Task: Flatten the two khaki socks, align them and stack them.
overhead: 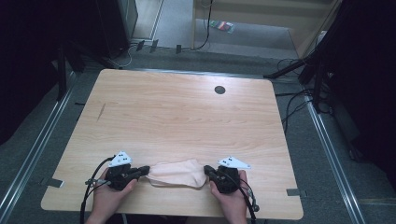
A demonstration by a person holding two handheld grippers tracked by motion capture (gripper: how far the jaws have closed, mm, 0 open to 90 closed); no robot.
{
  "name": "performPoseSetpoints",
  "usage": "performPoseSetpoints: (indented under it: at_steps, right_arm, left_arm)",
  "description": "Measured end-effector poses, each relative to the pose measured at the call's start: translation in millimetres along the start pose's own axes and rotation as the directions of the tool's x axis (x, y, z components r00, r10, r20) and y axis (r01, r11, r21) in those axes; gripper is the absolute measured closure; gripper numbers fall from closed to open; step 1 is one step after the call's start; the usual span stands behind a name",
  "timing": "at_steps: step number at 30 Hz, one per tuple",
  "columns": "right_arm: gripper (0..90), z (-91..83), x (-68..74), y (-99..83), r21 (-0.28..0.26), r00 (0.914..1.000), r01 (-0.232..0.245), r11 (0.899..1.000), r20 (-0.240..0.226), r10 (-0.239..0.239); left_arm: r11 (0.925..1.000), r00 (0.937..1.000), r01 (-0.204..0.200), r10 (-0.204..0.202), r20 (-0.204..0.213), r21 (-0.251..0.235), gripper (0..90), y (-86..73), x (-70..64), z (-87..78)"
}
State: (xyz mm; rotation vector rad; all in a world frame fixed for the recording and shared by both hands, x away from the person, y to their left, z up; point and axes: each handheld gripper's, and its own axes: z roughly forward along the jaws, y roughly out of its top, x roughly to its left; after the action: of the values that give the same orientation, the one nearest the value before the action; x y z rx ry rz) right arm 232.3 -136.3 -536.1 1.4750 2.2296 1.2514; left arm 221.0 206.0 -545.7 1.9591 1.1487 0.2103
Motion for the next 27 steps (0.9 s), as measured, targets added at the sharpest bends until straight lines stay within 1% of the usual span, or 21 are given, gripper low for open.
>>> performPoseSetpoints:
  at_steps: [2,3,4,6,8,9,10,11,12,14,15,16,17,18,20,21,22,23,25,26,27]
  right_arm:
    - [88.9,2.1,-2.0,-0.3,-0.004,0.9997,-0.005,1.0,0.024,0.005]
    - [88.9,2.9,-2.6,-0.3,-0.007,0.9996,-0.009,1.0,0.026,0.009]
    - [88.9,2.9,-2.6,-0.3,-0.007,0.9996,-0.009,1.0,0.026,0.009]
    - [88.9,4.2,-3.2,-0.1,-0.009,0.9996,-0.017,1.0,0.024,0.017]
    - [88.9,3.5,-2.9,0.2,-0.018,0.9994,-0.024,1.0,0.023,0.024]
    - [88.9,-0.7,-3.2,2.4,-0.04,0.9991,-0.043,0.998,0.0,0.043]
    - [88.9,-0.7,-3.2,2.4,-0.04,0.9991,-0.043,0.998,0.0,0.043]
    - [88.9,-5.4,-3.2,4.9,-0.05,0.9985,-0.052,0.997,-0.023,0.051]
    - [88.9,-5.4,-3.2,4.9,-0.05,0.9985,-0.052,0.997,-0.023,0.051]
    - [88.9,-7.1,-2.4,5.9,-0.061,0.9983,-0.053,0.997,-0.03,0.051]
    - [88.8,-6.9,-1.4,6.1,-0.059,0.9977,-0.059,0.997,-0.036,0.057]
    - [88.8,-5.8,-0.8,6.2,-0.057,0.998,-0.05,0.997,-0.04,0.048]
    - [88.8,-3.0,1.1,5.7,-0.044,0.9982,-0.051,0.998,-0.035,0.049]
    - [88.8,-3.0,1.1,5.7,-0.044,0.9982,-0.051,0.998,-0.035,0.049]
    - [88.8,1.2,1.1,4.4,-0.031,0.9989,-0.042,0.999,-0.022,0.042]
    - [88.8,4.9,-0.3,2.9,-0.025,0.9991,-0.042,0.999,-0.007,0.041]
    - [88.8,4.9,-0.3,2.9,-0.025,0.9991,-0.042,0.999,-0.007,0.041]
    - [88.7,7.9,-1.1,1.9,-0.018,0.999,-0.046,0.999,0.004,0.046]
    - [87.2,10.5,-1.7,0.8,-0.02,0.9991,-0.04,0.999,0.01,0.04]
    - [87.2,10.5,-1.7,0.8,-0.02,0.9991,-0.04,0.999,0.01,0.04]
    - [75.1,11.7,-1.1,0.3,-0.026,0.9993,-0.035,0.999,0.013,0.035]
  left_arm:
    - [1.0,0.9999,0.001,-0.001,-0.016,-0.006,90.0,0.5,-0.1,1.5]
    - [0.9999,0.9993,0.002,-0.002,-0.038,-0.015,90.0,1.5,0.9,2.3]
    - [0.9999,0.9993,0.002,-0.002,-0.038,-0.015,90.0,1.5,0.9,2.3]
    - [0.9994,0.9988,0.006,-0.007,-0.048,-0.033,90.0,3.4,2.0,2.1]
    - [0.9972,0.9994,0.018,-0.02,-0.029,-0.072,90.0,5.7,1.7,-2.3]
    - [0.9937,0.9998,0.014,-0.016,-0.012,-0.111,90.0,7.6,-0.3,-8.8]
    - [0.9937,0.9998,0.014,-0.016,-0.012,-0.111,90.0,7.6,-0.3,-8.8]
    - [0.9904,0.9998,0.022,-0.021,0.004,-0.137,90.0,8.9,-1.0,-13.6]
    - [0.9904,0.9998,0.022,-0.021,0.004,-0.137,90.0,8.9,-1.0,-13.6]
    - [0.9877,0.999,0.045,-0.043,0.014,-0.15,90.0,10.3,1.8,-14.4]
    - [0.9867,0.998,0.06,-0.057,0.027,-0.151,90.0,11.2,4.6,-13.9]
    - [0.9872,0.9972,0.072,-0.068,0.034,-0.142,90.0,12.1,6.8,-12.1]
    - [0.9915,0.997,0.073,-0.07,0.034,-0.107,90.0,12.5,9.7,-6.7]
    - [0.9915,0.997,0.073,-0.07,0.034,-0.107,90.0,12.5,9.7,-6.7]
    - [0.9943,0.9972,0.073,-0.071,0.021,-0.078,90.0,10.6,11.2,-0.5]
    - [0.9945,0.997,0.076,-0.076,0.015,-0.071,90.0,9.9,11.7,2.0]
    - [0.995,0.997,0.077,-0.076,0.015,-0.064,90.0,9.7,12.0,3.7]
    - [0.996,0.9977,0.067,-0.067,0.008,-0.059,90.0,10.1,11.4,6.0]
    - [0.9957,0.9977,0.068,-0.068,0.007,-0.062,90.0,10.0,11.0,7.4]
    - [0.9966,0.9981,0.062,-0.062,0.002,-0.055,90.0,9.8,11.2,8.5]
    - [0.9961,0.9977,0.063,-0.065,-0.021,-0.061,77.1,8.8,11.1,10.5]
